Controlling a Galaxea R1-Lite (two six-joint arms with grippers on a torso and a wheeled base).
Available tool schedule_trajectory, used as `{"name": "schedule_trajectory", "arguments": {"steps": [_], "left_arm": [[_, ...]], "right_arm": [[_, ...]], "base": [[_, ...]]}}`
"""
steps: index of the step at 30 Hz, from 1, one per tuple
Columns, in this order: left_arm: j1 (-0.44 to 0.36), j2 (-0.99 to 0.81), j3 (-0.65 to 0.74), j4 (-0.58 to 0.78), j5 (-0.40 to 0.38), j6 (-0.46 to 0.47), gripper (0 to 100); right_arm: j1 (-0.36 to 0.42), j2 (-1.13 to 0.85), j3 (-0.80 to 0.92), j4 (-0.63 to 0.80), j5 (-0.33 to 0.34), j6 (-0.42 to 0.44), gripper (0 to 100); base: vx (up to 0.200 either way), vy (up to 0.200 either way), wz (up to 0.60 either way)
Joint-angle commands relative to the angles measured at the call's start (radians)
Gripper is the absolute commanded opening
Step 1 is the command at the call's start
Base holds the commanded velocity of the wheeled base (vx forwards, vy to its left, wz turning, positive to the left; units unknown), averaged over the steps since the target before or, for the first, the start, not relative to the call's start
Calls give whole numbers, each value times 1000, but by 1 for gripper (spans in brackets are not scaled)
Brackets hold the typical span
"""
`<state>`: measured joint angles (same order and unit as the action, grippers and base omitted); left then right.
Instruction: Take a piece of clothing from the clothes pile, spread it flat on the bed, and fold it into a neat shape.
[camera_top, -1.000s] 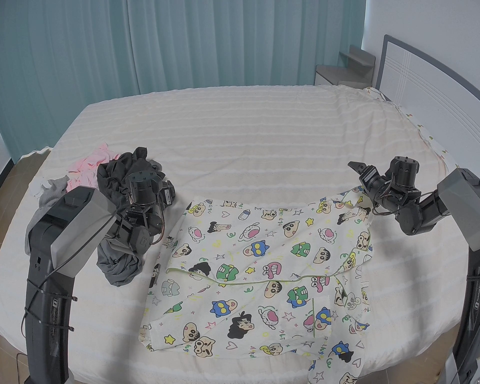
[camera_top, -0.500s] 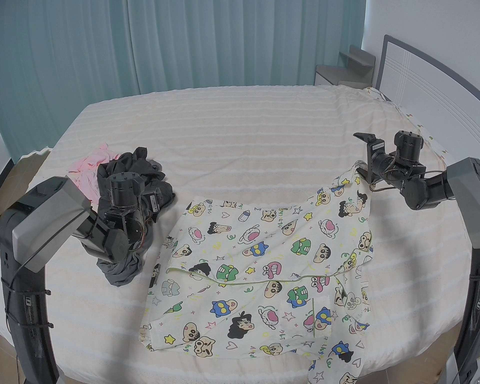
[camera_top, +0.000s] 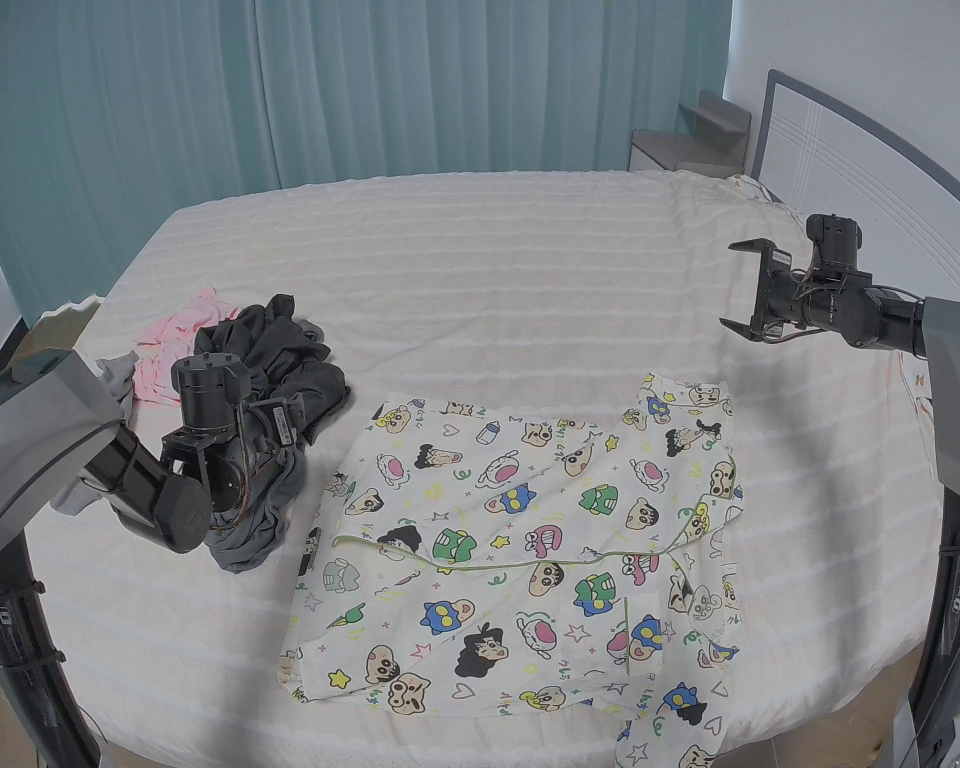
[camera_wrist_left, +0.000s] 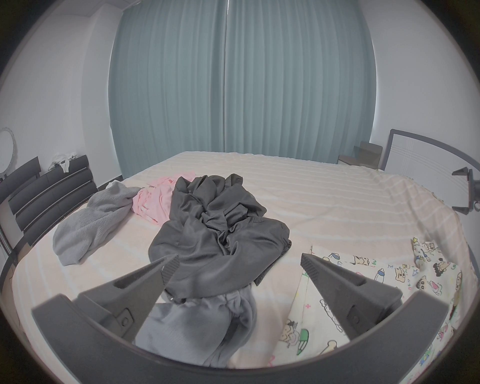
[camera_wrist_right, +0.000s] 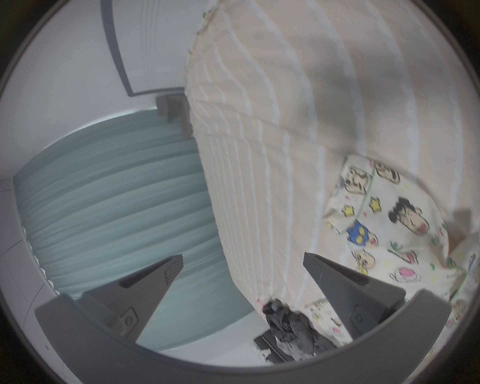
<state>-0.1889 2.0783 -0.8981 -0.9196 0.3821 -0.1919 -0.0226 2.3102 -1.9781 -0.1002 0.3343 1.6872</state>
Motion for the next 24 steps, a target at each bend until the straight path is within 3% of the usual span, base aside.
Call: {"name": "schedule_trajectory", "arguments": {"steps": [1, 3, 7, 8, 10, 12, 16, 18, 21, 24], "left_arm": [[-3, -92, 80, -13, -12, -12, 100], [-4, -109, 110, -31, -12, -14, 100], [-3, -205, 231, -39, -83, -40, 100], [-3, -216, 240, -39, -92, -44, 100], [-12, -322, 326, -35, -150, -104, 100], [-35, -383, 375, -35, -169, -147, 100], [-107, -555, 512, -35, -262, -314, 100], [-136, -647, 574, -33, -319, -422, 100], [-153, -782, 656, -16, -422, -572, 100], [-147, -854, 696, 11, -497, -641, 100]], "right_arm": [[7, -29, -22, 66, 45, -3, 100], [0, -41, -22, 85, 48, -23, 100], [-28, -187, 271, 91, 106, -271, 100], [-30, -199, 300, 89, 112, -296, 100], [-54, -331, 559, 45, 170, -531, 100], [-69, -410, 723, -3, 198, -652, 100], [-122, -565, 1134, -162, 290, -972, 100], [-149, -621, 1299, -227, 344, -1092, 100], [-201, -650, 1472, -308, 451, -1233, 100], [-241, -635, 1541, -329, 509, -1324, 100]], "base": [[0, 0, 0], [0, 0, 0], [0, 0, 0], [0, 0, 0], [0, 0, 0], [0, 0, 0], [0, 0, 0], [0, 0, 0], [0, 0, 0], [0, 0, 0]]}}
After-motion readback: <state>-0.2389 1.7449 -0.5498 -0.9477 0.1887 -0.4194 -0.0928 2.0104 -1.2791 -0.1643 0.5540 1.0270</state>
